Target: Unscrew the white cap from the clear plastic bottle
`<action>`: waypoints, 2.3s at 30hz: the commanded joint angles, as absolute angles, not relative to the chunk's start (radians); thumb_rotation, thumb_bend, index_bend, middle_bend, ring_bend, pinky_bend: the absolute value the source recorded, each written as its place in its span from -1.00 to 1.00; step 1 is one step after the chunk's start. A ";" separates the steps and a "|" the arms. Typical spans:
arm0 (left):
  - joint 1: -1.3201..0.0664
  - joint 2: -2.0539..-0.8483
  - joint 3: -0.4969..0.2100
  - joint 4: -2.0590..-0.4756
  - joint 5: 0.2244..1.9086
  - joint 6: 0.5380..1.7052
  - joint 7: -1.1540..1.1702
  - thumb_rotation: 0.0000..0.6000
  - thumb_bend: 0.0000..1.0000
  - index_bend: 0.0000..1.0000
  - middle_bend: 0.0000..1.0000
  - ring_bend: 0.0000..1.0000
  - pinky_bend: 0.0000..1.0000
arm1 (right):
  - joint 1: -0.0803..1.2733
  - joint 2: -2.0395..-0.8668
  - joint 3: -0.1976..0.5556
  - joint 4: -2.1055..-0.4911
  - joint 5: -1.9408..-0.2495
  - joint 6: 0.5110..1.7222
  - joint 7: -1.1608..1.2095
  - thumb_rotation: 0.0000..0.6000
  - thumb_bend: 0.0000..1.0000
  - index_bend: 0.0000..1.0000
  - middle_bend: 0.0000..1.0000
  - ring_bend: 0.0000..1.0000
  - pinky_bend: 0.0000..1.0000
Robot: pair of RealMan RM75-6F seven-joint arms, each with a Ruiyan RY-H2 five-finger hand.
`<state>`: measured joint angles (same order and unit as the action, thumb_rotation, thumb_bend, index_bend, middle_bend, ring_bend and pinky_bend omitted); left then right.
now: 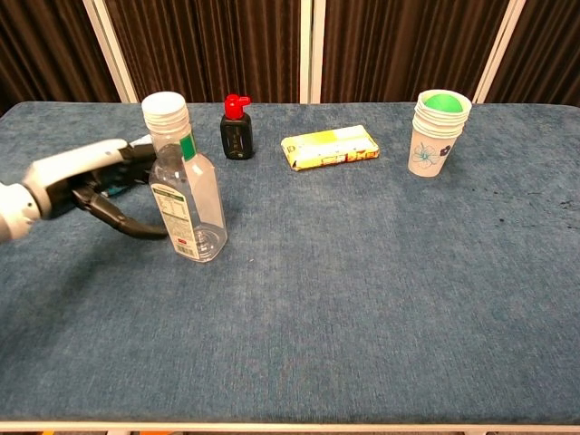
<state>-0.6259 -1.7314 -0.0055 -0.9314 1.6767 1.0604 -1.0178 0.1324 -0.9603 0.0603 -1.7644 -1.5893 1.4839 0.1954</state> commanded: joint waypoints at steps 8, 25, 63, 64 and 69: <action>-0.656 -1.832 0.010 -0.810 1.657 1.069 -1.118 1.00 -0.82 -0.70 -0.63 -0.74 -0.62 | 0.134 -0.956 0.061 -1.778 -1.578 1.472 0.177 1.00 -0.69 -0.93 -0.98 -1.00 -1.00; -0.692 -1.896 -0.027 -0.748 1.608 1.096 -1.027 1.00 -0.82 0.07 0.16 -0.05 -0.03 | 0.189 -0.889 0.056 -1.823 -1.630 1.392 0.263 1.00 -0.69 -0.93 -0.91 -1.00 -1.00; -0.887 -1.600 -0.258 -1.567 1.101 0.770 -0.133 1.00 -0.82 0.08 0.16 -0.04 -0.02 | 0.813 -0.851 0.259 -2.069 -1.222 0.721 0.215 0.81 -0.96 -0.49 -0.93 -1.00 -1.00; -0.890 -1.603 -0.258 -1.568 1.097 0.770 -0.126 1.00 -0.82 0.08 0.16 -0.04 -0.02 | 0.819 -0.858 0.259 -2.070 -1.211 0.720 0.202 0.81 -0.96 -0.49 -0.93 -1.00 -1.00; -0.902 -1.607 -0.259 -1.565 1.084 0.764 -0.106 1.00 -0.82 0.08 0.16 -0.04 -0.02 | 0.840 -0.883 0.255 -2.074 -1.169 0.719 0.147 0.81 -0.96 -0.49 -0.94 -1.00 -1.00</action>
<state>-0.8999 -1.6061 -0.2583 -1.5662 1.0860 0.7654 -0.1076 0.8331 -0.8757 0.2568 -2.0720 -1.1791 0.7208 0.1582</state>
